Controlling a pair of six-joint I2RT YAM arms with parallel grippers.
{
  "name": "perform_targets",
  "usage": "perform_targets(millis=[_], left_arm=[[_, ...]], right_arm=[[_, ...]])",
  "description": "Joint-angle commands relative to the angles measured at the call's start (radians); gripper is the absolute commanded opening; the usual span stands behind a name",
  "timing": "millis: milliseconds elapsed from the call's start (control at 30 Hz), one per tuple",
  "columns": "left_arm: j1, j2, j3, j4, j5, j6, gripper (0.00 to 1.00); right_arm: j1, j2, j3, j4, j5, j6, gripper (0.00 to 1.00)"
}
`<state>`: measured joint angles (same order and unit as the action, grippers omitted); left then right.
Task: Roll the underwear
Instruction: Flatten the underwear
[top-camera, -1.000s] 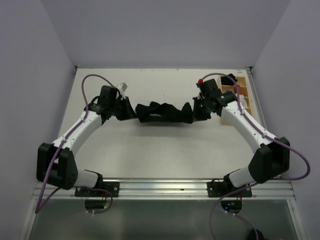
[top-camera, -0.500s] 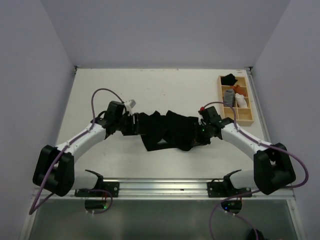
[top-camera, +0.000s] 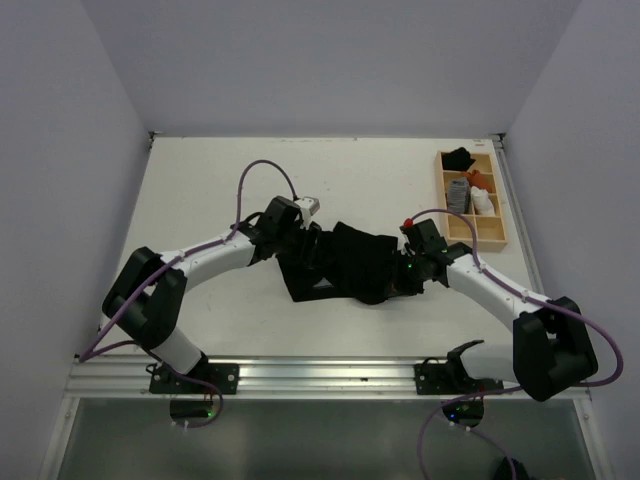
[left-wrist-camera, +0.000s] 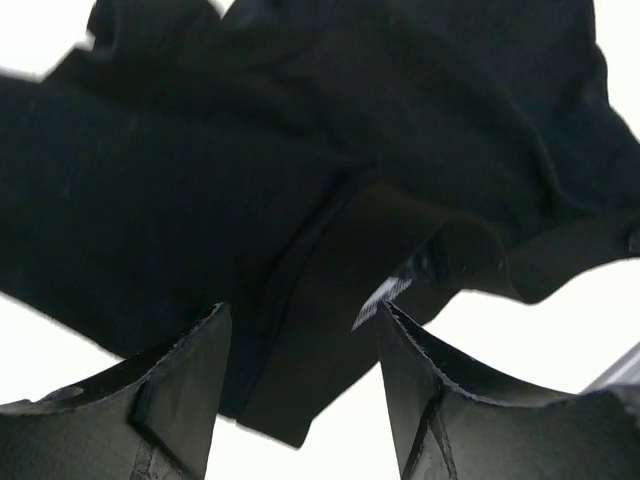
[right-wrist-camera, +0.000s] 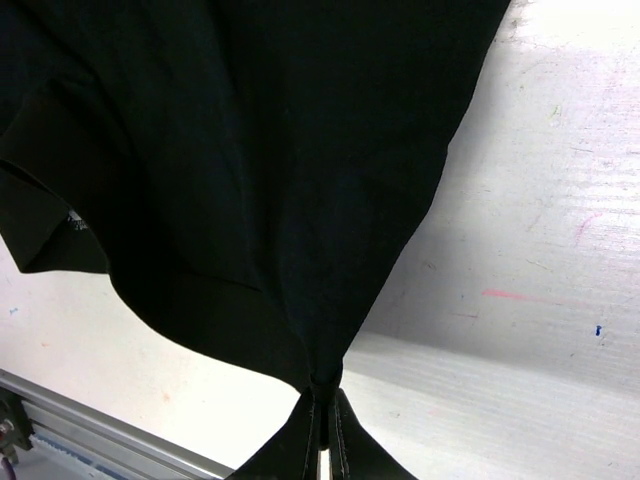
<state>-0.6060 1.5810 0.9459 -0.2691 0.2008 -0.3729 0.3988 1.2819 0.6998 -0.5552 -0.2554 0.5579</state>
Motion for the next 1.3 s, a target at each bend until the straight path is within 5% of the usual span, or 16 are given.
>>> perform_targets(millis=[0, 700, 833, 967, 1267], left_arm=[[-0.040, 0.033, 0.076, 0.062, -0.109, 0.054, 0.64], [-0.170, 0.172, 0.114, 0.107, -0.271, 0.060, 0.62], [-0.170, 0.159, 0.106, 0.073, -0.345, 0.075, 0.49], [-0.170, 0.087, 0.090, 0.024, -0.396, 0.092, 0.25], [-0.170, -0.105, -0.064, -0.058, -0.426, 0.066, 0.18]], right_arm=[[0.000, -0.026, -0.008, 0.023, -0.004, 0.014, 0.00], [0.000, -0.024, 0.003, 0.006, 0.001, 0.004, 0.00], [0.000, -0.019, 0.012, 0.000, 0.011, -0.003, 0.00], [0.000, -0.013, 0.021, -0.015, 0.045, -0.004, 0.00], [-0.002, 0.005, 0.018, -0.009, 0.068, -0.003, 0.00]])
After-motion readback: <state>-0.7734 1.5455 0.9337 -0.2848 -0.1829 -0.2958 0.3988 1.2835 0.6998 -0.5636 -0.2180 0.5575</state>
